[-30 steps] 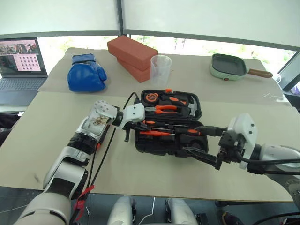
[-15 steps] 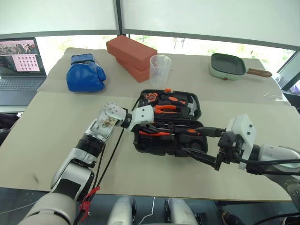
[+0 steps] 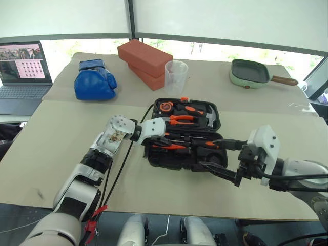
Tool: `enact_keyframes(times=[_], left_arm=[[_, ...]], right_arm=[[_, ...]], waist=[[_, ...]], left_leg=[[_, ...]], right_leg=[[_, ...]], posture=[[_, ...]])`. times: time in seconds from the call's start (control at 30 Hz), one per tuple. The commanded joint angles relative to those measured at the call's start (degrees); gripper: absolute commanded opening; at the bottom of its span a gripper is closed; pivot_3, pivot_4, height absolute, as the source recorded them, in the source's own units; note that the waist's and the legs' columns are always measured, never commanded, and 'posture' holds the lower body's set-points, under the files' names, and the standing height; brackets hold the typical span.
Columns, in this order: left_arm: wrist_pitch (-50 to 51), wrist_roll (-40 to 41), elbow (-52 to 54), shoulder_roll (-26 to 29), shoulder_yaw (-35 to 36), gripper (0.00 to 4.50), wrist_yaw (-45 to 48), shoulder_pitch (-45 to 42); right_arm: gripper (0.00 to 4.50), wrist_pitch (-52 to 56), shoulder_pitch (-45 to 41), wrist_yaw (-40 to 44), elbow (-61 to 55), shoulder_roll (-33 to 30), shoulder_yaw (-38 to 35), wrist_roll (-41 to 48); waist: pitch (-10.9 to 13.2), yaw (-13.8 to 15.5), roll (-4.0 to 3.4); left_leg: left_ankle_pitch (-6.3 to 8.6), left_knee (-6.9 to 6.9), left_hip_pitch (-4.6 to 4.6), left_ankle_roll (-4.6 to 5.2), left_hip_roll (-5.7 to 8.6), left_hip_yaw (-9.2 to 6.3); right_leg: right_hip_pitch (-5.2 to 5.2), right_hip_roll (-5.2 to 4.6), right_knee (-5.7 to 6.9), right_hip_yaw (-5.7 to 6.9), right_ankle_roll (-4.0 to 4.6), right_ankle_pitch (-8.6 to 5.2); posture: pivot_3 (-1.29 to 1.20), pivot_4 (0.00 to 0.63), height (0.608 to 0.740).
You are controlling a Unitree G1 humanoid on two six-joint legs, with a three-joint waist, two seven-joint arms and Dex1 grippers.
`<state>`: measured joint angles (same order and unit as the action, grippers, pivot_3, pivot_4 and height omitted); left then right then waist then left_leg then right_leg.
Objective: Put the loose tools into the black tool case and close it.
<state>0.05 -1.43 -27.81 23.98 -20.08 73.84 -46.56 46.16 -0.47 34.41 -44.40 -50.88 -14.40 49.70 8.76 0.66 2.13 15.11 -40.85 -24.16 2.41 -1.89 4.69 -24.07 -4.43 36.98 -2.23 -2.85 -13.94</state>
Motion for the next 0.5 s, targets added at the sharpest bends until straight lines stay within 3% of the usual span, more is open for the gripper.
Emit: enact_keyframes(times=[0.03,0.13,0.17,0.27,0.37,0.5], left_arm=[[3.7,0.1,1.2,2.2,1.5,0.03,-0.8,0.9],[12.7,5.5,9.1,5.0,7.1,0.03,-1.1,0.9],[17.3,8.0,12.5,6.1,9.4,0.27,-1.5,1.2],[30.1,14.6,22.6,10.1,16.1,1.1,-2.9,3.3],[41.3,19.6,32.5,17.3,25.3,2.24,-5.7,9.5],[48.3,18.3,40.1,28.6,42.0,3.66,-9.0,29.8]], right_arm=[[4.5,-1.2,-1.0,0.6,-0.5,0.1,-1.0,0.4],[4.5,-1.8,-2.7,2.3,0.6,-0.6,0.5,-0.9],[4.5,-2.2,-3.3,3.1,1.1,-0.9,1.2,-1.6],[4.5,-3.2,-5.4,5.3,2.5,-1.0,2.9,-2.9],[4.5,-4.6,-9.1,8.3,4.8,-0.9,5.8,-4.5],[4.5,-7.4,-15.8,14.7,9.6,-0.9,10.3,-7.0]], waist=[[0.0,0.0,0.0],[0.0,-0.5,0.0],[0.0,-0.7,0.01],[0.0,-0.8,0.01],[0.0,-1.5,0.0],[0.0,-3.0,-0.03]], left_leg=[[0.0,0.0,0.0,0.0,0.0,0.0],[0.0,0.0,-0.02,0.0,-0.03,0.01],[0.0,0.01,-0.05,0.0,-0.04,0.01],[0.0,0.03,-0.12,0.0,-0.09,0.0],[0.0,0.04,-0.09,0.0,-0.14,0.0],[0.0,0.23,0.17,-0.01,-0.19,0.1]], right_leg=[[0.0,0.0,0.0,0.0,0.0,0.0],[-0.08,0.02,0.02,-0.01,0.01,0.0],[-0.12,0.03,0.04,-0.02,0.01,0.0],[-0.2,0.03,0.04,-0.01,0.01,0.0],[-0.18,0.0,0.03,-0.04,0.01,0.0],[-0.15,0.01,0.05,-0.17,0.08,-0.05]], posture=[[0.0,0.15,0.738],[0.0,0.15,0.738],[0.0,0.15,0.738],[0.0,0.15,0.738],[0.0,0.15,0.738],[0.0,0.15,0.738]])
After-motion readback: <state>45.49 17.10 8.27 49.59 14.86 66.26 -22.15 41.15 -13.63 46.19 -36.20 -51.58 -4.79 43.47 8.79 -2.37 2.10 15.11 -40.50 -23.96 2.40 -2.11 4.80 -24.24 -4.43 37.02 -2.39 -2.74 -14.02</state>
